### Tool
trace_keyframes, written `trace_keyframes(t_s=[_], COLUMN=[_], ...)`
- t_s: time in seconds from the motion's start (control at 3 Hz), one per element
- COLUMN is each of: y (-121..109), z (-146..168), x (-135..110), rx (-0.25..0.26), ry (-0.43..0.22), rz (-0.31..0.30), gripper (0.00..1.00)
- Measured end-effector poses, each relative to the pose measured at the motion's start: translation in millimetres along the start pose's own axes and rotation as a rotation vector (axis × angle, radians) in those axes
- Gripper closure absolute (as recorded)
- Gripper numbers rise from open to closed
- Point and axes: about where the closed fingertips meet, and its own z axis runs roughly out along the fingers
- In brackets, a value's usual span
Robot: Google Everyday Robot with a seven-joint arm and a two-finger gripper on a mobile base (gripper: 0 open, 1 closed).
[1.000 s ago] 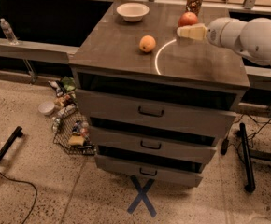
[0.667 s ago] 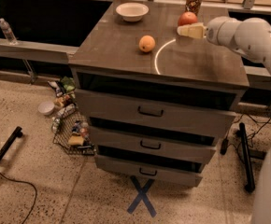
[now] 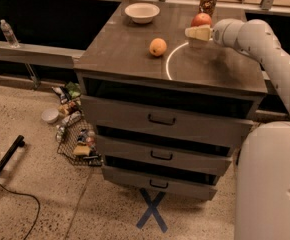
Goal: Move apple near orange
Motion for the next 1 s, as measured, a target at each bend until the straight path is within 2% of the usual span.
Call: trace_keyframes(t_s=[0.33,0.67,1.0], y=[-2,0,4], z=[21,38,46], x=[3,2,2], rx=[-0.01,-0.031,-0.056], ry=[-0.01,-0.035,-0.05], rz=[0.015,0.029,0.031], gripper=[0.0,0.16,0.39])
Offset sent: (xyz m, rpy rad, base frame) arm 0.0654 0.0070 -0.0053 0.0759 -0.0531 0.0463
